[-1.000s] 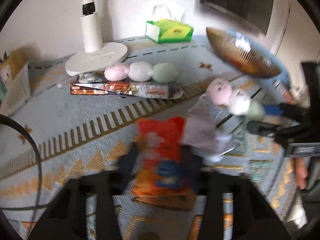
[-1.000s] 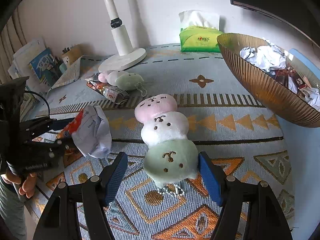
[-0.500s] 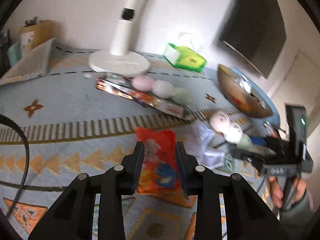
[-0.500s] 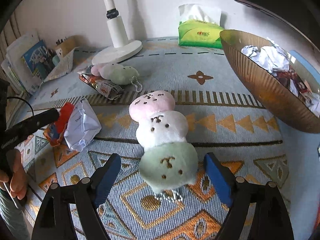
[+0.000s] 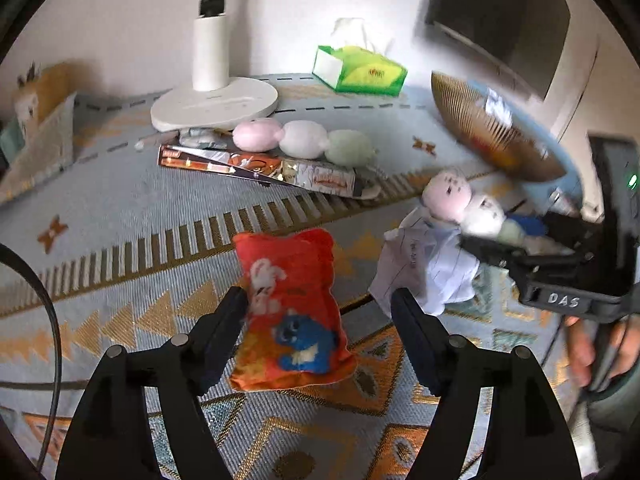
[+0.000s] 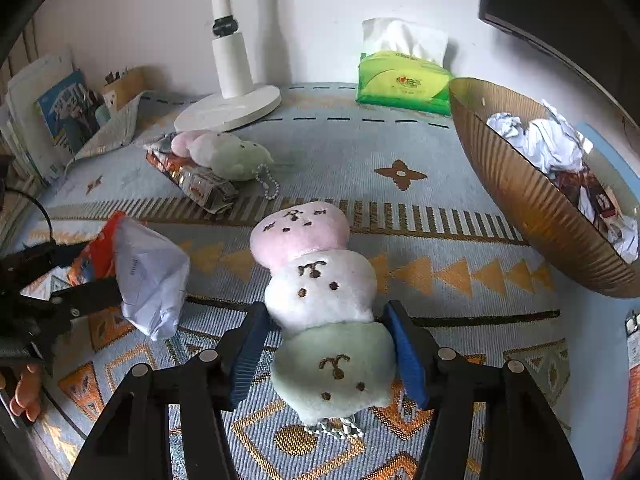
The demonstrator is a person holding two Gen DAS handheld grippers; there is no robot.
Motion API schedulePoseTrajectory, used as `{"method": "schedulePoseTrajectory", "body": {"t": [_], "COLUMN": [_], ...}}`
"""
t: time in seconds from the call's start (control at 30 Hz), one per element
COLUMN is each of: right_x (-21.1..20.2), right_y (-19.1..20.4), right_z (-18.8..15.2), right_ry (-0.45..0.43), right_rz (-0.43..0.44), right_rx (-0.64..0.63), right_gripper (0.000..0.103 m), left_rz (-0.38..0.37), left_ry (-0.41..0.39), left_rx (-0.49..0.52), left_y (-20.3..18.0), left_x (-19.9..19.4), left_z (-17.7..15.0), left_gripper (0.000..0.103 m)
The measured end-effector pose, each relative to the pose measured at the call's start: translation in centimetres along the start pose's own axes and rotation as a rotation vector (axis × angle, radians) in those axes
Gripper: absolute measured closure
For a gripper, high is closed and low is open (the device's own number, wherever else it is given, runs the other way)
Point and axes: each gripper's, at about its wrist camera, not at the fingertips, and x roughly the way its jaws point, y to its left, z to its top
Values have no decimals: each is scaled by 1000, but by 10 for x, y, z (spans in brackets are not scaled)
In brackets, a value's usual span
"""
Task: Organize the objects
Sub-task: 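Close the right tool on the stacked pastel plush while the left holds the bag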
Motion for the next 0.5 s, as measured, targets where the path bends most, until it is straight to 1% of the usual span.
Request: {"method": "schedulePoseTrajectory", "body": {"t": [0.03, 0.1, 0.17, 0.2, 0.27, 0.3, 0.4, 0.5], "right_x": [1, 1, 0, -1, -5, -7, -16, -30], "right_y": [1, -1, -4, -5, -3, 1, 7, 13], "right_z": [0, 0, 0, -1, -2, -2, -5, -10], "right_ry": [0, -4, -12, -20, -39, -51, -102, -164], "right_rz": [1, 9, 20, 43, 69, 59, 52, 77], "right_rx": [-5, 7, 25, 29, 18, 4, -29, -64], "right_gripper": [43, 46, 50, 55, 55, 56, 56, 56], "left_rz": [-5, -5, -31, -57, -73, -68, -57, -66], "left_ry": [-3, -19, -35, -55, -110, -135, -164, -175], "left_rx": [-5, -53, -106, -133, -140, -138, -169, -197], "left_y": [1, 11, 24, 30, 31, 30, 36, 42], "left_x": [0, -3, -7, -10, -20, -25, -31, -34], "left_z": [0, 1, -1, -2, -3, -5, -6, -8], "left_gripper": [35, 58, 73, 76, 77, 77, 77, 77]}}
